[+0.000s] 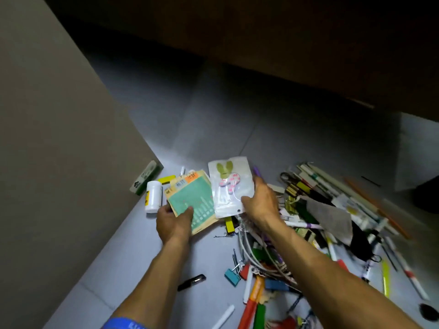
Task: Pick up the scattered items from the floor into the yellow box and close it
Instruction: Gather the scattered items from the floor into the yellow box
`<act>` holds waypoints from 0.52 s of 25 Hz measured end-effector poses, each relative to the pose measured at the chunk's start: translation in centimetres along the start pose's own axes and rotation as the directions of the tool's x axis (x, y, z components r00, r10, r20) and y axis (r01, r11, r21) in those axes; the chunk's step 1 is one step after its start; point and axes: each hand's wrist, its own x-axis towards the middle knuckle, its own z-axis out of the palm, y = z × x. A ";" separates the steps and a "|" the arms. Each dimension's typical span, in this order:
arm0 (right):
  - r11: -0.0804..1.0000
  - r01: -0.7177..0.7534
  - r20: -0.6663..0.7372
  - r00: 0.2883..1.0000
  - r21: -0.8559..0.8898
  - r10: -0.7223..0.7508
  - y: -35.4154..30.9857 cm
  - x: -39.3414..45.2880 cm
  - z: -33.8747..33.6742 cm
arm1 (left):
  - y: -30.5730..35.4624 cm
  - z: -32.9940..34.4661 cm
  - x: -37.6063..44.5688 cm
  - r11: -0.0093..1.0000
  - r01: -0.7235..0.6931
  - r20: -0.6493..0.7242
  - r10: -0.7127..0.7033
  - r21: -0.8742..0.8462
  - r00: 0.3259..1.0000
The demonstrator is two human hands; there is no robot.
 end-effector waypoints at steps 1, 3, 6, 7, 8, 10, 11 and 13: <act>0.994 -0.036 0.033 0.999 0.099 0.033 0.3 -0.1 -0.8 | -0.1 -0.3 -0.6 0.999 -0.026 -0.008 0.026 -0.035 1.000; 0.948 -0.131 0.186 0.979 0.290 0.079 0.5 -0.7 -2.7 | 0.0 -0.9 -1.8 0.990 -0.047 -0.019 0.045 -0.133 0.999; 0.884 -0.179 0.316 0.948 0.432 0.037 0.5 -3.0 -7.8 | 1.0 -1.9 -5.0 0.961 -0.037 0.020 0.044 -0.274 0.999; 0.879 -0.163 0.334 0.943 0.448 0.005 0.4 -4.3 -10.0 | 1.4 -2.5 -6.5 0.963 -0.058 0.016 0.065 -0.262 0.998; 0.878 -0.143 0.338 0.941 0.457 -0.023 0.2 -5.6 -12.2 | 1.9 -3.0 -8.1 0.963 -0.086 0.014 0.093 -0.256 0.996; 0.872 -0.113 0.328 0.943 0.477 -0.057 0.1 -8.7 -16.7 | 3.0 -3.7 -11.7 0.951 -0.127 0.047 0.145 -0.281 0.988; 0.857 -0.113 0.337 0.938 0.503 -0.074 0.3 -10.6 -19.0 | 3.6 -3.8 -13.9 0.941 -0.120 0.099 0.159 -0.318 0.982; 0.805 -0.120 0.373 0.918 0.582 -0.133 1.6 -15.2 -23.8 | 4.8 -3.3 -19.7 0.910 -0.041 0.303 0.180 -0.413 0.936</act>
